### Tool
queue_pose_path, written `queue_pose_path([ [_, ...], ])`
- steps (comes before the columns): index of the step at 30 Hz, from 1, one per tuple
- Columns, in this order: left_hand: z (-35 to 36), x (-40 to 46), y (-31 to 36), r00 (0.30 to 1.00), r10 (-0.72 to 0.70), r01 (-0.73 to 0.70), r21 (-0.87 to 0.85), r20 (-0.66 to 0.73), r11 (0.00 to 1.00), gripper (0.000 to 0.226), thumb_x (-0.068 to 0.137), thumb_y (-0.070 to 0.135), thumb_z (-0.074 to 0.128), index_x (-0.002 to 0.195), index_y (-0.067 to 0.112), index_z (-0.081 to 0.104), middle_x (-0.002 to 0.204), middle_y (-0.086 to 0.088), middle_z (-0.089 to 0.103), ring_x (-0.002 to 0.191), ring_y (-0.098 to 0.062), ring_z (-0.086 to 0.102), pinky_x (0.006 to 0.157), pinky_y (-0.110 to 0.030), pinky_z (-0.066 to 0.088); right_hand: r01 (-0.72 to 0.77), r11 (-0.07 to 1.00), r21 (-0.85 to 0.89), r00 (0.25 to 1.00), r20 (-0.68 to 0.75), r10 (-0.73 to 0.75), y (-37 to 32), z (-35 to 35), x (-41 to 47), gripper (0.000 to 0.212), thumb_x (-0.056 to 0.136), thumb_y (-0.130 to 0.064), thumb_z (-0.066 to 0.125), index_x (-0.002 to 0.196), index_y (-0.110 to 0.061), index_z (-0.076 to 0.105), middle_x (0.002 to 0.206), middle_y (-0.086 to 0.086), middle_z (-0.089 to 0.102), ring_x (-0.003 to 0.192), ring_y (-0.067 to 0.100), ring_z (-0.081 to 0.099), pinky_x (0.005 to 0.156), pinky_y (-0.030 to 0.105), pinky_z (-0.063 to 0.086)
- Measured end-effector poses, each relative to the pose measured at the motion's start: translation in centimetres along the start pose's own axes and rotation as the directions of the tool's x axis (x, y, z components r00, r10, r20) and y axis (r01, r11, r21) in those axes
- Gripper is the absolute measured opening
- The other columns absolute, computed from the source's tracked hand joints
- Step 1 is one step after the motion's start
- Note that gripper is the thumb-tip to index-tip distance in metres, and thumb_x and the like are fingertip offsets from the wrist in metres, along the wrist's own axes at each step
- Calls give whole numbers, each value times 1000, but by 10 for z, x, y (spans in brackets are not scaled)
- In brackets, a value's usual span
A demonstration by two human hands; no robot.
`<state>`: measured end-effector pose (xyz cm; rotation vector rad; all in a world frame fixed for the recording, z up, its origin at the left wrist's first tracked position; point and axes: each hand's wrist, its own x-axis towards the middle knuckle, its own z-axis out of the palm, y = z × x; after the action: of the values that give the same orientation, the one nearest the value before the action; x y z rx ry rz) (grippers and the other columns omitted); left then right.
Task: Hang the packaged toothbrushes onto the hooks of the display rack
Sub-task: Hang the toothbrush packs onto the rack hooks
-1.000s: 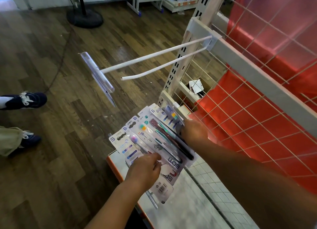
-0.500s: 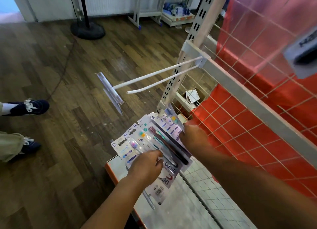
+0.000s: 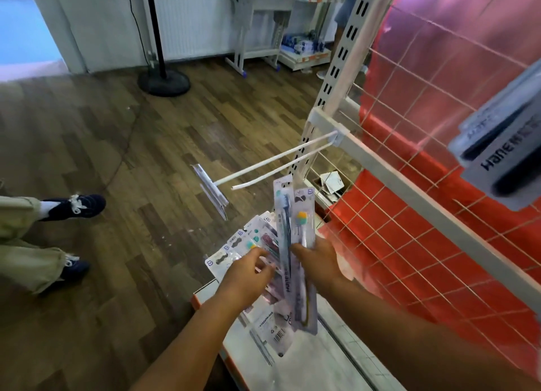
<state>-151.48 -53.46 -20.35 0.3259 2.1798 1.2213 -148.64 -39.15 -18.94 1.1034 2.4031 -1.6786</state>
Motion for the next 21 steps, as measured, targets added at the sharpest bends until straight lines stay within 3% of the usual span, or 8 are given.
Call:
queue_pose_path([
  [3,-3,-3,10,997,-74,81,-235,38,969,34,93,26,55,125,21,48,104,0,57,90,-15,57,74,-28,46,-71,992,100,997,12,70,-2,3,-12,28,81,-11,61,110,-10,65,94,12,70,86,28,67,83,48,55],
  [7,-5,-9,22,984,-120,168,-442,135,881,32,91,14,57,120,22,46,94,4,57,77,-8,59,63,-26,51,-123,967,225,992,10,124,-4,0,-27,27,80,-10,61,106,-14,65,88,8,71,81,25,69,82,44,55],
  [10,-4,-13,30,976,-122,199,-518,180,832,38,87,9,62,120,20,47,97,-3,59,78,-17,62,69,-37,53,-166,910,379,985,31,167,-8,-7,-34,24,81,-3,58,103,-5,65,78,13,71,69,27,68,69,38,57],
  [13,-3,-20,39,978,-94,184,-562,185,806,38,84,4,65,114,20,50,95,-7,65,82,-26,66,82,-54,52,-186,868,460,982,62,178,-17,-17,-43,26,82,1,58,107,4,62,64,9,67,51,19,64,49,25,50],
  [16,-4,-29,49,976,-80,187,-590,203,785,34,82,2,66,107,23,53,96,-8,70,88,-30,68,87,-60,49,-194,855,481,981,107,163,-28,-28,-55,27,83,1,58,110,3,61,78,15,68,56,20,66,48,25,50],
  [19,-8,-42,61,955,-25,218,-642,296,735,27,86,3,60,110,17,58,100,-14,70,86,-30,68,86,-51,52,-185,827,531,978,180,104,-38,-39,-70,32,84,1,56,115,-1,59,94,19,70,72,27,70,56,29,54],
  [21,-12,-53,71,945,15,214,-653,326,727,27,87,4,58,113,14,58,103,-17,69,87,-31,68,85,-48,52,-167,832,530,975,212,61,-46,-47,-84,30,84,1,56,114,-3,59,90,17,71,68,23,70,54,27,54],
])
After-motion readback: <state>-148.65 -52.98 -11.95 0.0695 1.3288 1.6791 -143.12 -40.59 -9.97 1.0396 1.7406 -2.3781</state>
